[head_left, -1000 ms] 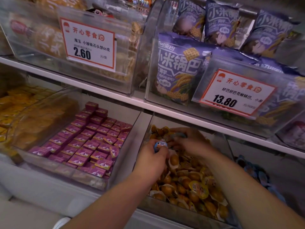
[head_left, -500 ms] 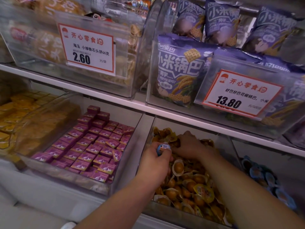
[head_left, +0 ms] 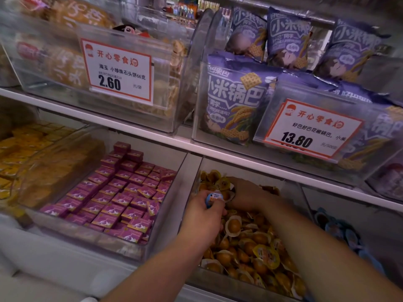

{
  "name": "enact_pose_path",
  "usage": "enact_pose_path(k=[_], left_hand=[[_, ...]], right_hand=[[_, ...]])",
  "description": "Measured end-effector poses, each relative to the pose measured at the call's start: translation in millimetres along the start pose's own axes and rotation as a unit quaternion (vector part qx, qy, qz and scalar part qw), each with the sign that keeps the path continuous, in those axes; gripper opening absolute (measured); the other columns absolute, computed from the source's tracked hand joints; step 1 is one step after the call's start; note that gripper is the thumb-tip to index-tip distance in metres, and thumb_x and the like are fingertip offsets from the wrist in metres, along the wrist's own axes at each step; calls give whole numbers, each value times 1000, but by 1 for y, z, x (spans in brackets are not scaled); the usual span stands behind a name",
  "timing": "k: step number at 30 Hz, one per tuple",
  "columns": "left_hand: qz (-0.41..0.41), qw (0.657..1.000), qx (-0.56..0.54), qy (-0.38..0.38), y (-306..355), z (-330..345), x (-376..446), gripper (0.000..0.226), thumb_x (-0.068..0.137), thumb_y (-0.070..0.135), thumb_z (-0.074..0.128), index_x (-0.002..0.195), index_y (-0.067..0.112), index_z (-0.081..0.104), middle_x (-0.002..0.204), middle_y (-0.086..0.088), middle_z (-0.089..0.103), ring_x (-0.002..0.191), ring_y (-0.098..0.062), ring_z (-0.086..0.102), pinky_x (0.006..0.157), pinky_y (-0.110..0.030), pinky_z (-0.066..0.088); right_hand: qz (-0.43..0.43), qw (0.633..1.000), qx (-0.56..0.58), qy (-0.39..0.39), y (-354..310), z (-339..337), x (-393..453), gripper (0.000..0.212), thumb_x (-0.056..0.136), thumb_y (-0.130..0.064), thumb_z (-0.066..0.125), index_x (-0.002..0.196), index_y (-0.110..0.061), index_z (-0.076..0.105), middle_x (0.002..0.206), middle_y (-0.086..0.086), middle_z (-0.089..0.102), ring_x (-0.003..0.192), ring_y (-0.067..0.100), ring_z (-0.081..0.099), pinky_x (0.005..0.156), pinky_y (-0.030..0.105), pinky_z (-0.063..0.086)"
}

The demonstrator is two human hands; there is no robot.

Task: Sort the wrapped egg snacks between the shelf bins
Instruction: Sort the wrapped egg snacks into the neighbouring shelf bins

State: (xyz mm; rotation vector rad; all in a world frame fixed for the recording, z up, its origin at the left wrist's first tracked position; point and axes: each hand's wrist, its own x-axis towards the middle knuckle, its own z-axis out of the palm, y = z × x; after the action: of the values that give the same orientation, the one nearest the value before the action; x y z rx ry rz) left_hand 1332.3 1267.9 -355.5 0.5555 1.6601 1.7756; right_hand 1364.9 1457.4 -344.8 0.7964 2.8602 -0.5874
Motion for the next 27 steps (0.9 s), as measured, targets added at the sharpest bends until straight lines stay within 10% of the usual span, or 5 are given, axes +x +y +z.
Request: enact_pose_path(k=[8,12,17,27], left_hand=[[0,1000,0,3,0,0,1,14,98,32,54,107,25,62,76,3,69,50,-8,55,44,-22,40],[4,1000,-13,0,1,-1,-1,14,97,32,57,109,27,62,76,1,71,50,-7,56,45,-21,41],[88,994,-57,-2,9,-3,-12,11,95,34,59,92,41,67,75,-3,71,51,-10,57,47,-23,43],[79,994,-75,-6,15,-3,-19,12,90,27,60,92,34,69,75,1,71,49,-11,52,48,-27,41]], right_hand=[[32,999,18,-3,-3,1,4,58,55,-62,77,102,-31,64,91,-11,60,82,7,59,65,24,47],[-7,997,61,-37,-19,-15,-7,34,69,-41,80,96,-22,73,95,-1,73,87,14,68,83,40,58],[-48,980,189,-28,-38,-50,-51,27,84,-17,78,109,-21,67,94,-9,71,78,-5,67,68,12,52],[-43,970,230,62,-22,-13,-158,57,93,-6,66,137,-37,49,126,-16,64,114,-7,59,93,8,44]])
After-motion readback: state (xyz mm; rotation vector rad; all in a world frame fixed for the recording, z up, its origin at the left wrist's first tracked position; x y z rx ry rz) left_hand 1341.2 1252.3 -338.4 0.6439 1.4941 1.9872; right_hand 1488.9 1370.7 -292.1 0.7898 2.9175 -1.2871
